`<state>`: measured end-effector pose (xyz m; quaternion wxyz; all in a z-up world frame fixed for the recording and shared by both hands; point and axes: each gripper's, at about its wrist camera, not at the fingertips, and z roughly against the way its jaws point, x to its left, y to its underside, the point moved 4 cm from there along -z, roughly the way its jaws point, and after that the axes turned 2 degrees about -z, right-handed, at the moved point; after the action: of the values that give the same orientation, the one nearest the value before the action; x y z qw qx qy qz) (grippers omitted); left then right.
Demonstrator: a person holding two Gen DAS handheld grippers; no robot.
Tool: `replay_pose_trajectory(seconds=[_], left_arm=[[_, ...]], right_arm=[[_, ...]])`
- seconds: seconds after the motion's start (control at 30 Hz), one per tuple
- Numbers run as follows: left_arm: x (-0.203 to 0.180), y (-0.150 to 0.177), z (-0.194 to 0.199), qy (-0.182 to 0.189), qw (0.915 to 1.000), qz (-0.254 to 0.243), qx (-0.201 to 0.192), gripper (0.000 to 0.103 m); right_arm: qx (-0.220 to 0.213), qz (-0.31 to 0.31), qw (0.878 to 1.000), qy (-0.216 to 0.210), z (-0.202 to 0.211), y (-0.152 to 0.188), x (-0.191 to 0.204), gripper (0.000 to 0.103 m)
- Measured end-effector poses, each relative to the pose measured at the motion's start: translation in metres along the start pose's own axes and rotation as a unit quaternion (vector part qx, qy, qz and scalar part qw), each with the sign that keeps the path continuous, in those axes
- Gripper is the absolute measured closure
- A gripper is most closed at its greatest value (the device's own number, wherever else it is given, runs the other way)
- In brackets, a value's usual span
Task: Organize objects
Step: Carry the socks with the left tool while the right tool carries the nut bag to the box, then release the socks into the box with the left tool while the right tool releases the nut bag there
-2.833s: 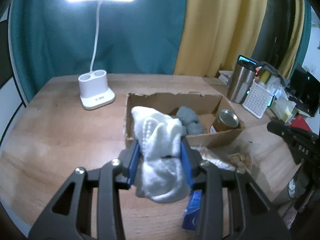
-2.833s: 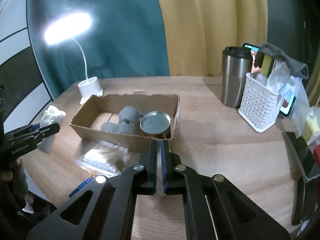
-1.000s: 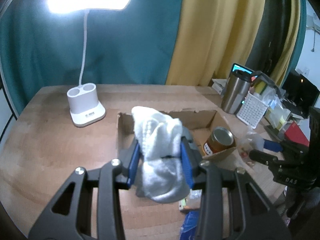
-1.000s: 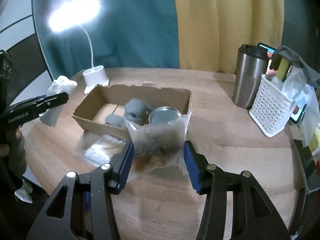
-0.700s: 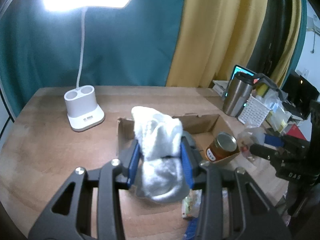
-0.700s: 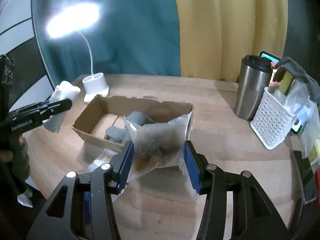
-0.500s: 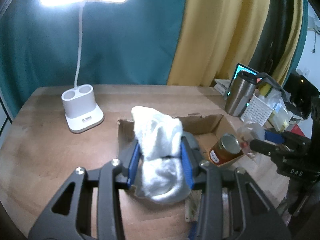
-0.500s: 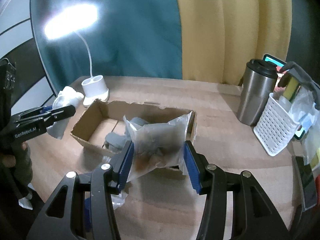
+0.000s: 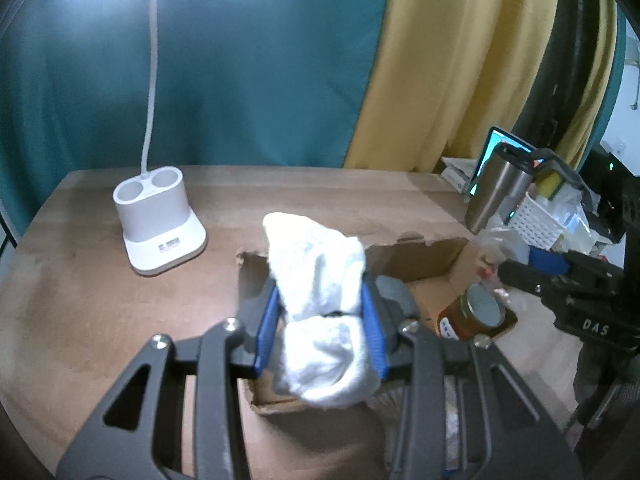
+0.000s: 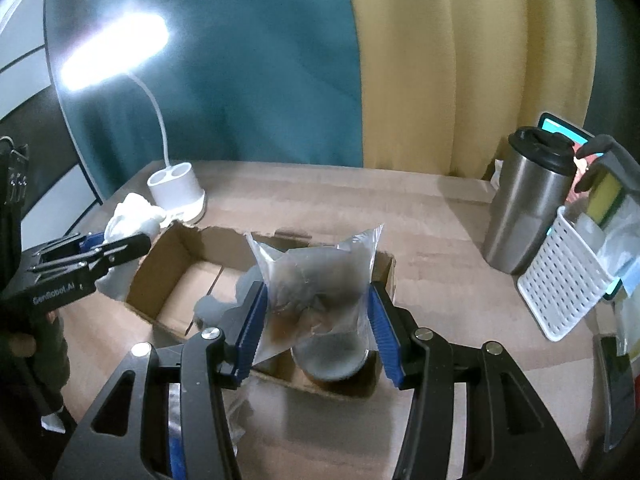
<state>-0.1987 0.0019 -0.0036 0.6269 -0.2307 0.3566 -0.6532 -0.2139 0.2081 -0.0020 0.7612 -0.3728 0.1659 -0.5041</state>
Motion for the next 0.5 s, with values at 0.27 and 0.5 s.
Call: replay_pose_trajectory(seconds=[0.27, 0.5], left_arm=[[0.007, -0.006, -0.014, 0.006, 0.9999, 0.007, 0.008, 0.064], [0.011, -0.002, -0.029, -0.001, 0.9996, 0.000, 0.028, 0.063]], right_arm=[[0.010, -0.010, 1.000, 0.001, -0.022, -0.007, 0.000, 0.049], [0.014, -0.035, 0.999, 0.022, -0.038, -0.008, -0.006, 0.048]])
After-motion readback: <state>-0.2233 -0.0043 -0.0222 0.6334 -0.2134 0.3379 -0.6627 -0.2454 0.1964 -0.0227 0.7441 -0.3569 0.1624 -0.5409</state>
